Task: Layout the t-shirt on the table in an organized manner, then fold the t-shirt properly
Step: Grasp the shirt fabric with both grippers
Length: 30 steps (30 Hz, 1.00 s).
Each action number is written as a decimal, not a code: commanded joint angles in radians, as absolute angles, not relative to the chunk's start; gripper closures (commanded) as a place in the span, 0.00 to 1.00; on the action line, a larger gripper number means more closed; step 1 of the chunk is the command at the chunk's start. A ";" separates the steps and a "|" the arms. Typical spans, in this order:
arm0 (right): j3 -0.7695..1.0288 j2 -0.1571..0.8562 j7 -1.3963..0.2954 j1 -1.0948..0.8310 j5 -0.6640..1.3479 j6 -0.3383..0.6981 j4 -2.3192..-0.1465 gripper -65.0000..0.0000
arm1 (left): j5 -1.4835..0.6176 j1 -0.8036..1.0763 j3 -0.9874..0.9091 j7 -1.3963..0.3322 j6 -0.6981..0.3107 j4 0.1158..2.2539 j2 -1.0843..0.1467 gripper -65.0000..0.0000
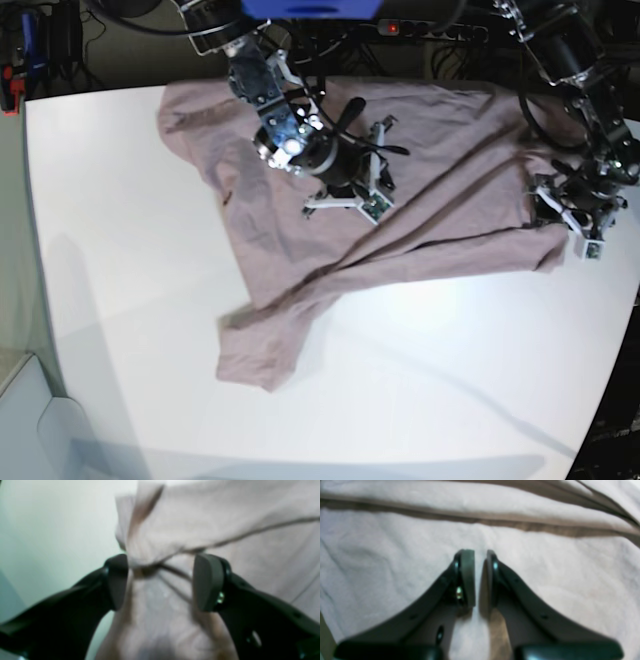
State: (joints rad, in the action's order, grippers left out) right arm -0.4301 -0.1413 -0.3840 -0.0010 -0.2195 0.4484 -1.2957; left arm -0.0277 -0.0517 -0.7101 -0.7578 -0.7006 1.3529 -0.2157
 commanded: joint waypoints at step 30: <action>-0.432 -0.134 -0.378 0.007 -0.213 0.447 -1.308 0.89 | -0.041 -0.133 -0.736 -0.733 -0.698 1.291 -0.231 0.65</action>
